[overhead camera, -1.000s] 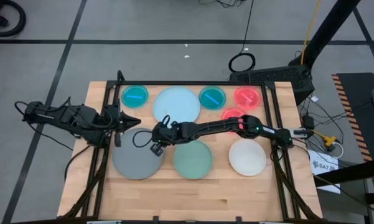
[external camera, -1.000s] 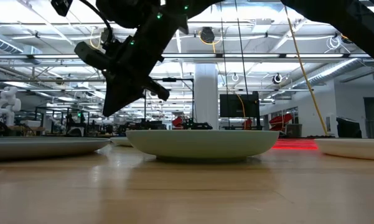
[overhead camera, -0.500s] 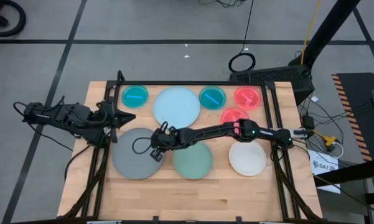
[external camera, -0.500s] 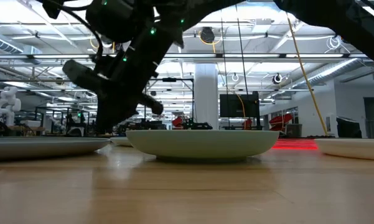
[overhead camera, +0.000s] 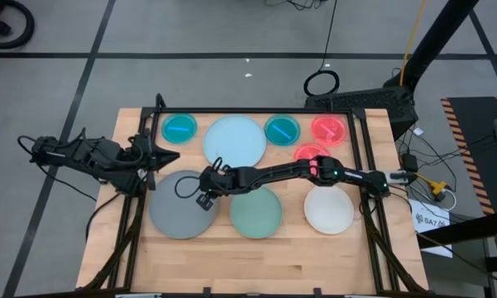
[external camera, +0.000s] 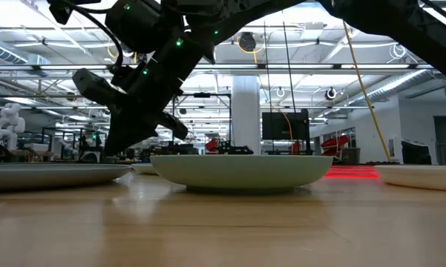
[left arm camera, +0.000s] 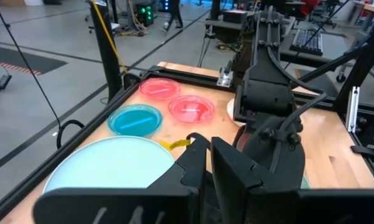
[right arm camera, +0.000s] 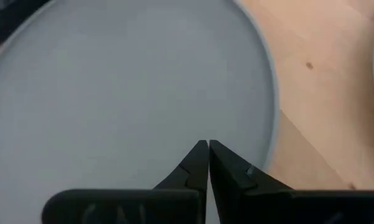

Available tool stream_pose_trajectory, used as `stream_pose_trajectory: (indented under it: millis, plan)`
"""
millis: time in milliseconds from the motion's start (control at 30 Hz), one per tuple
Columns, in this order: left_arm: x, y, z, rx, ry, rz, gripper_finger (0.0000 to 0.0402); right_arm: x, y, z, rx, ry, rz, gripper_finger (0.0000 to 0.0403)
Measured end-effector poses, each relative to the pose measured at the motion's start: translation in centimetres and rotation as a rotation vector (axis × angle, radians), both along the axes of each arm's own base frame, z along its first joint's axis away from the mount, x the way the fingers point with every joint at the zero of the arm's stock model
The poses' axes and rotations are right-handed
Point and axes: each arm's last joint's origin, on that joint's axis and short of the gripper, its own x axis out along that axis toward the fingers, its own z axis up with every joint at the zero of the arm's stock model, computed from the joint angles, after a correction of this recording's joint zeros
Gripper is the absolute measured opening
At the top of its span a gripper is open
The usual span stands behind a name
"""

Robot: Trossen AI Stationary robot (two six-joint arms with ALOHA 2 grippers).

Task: Stack plastic plates
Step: Stack the gray plate on top of the light blue plate

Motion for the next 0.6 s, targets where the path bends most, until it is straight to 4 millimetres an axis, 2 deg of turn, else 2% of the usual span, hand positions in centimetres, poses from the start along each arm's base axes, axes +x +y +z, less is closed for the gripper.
stream_pose_trajectory:
  millis: [300, 400, 533, 600]
  plan:
    - [0.0, 0.0, 0.0, 0.01, 0.002, -0.002, 0.003, 0.3, -0.1, 0.2, -0.029, -0.038, -0.007, 0.0069]
    - [0.0, 0.0, 0.0, 0.01, 0.002, -0.002, 0.003, 0.3, -0.5, 0.2, -0.056, -0.038, -0.016, 0.0066]
    - [0.0, 0.0, 0.0, 0.011, 0.002, -0.002, 0.003, 0.2, -1.2, 0.1, 0.015, -0.039, -0.098, 0.0051]
    - [0.0, 0.0, 0.0, 0.011, 0.002, -0.002, 0.003, 0.2, -1.5, 0.1, 0.031, -0.031, -0.085, 0.0046]
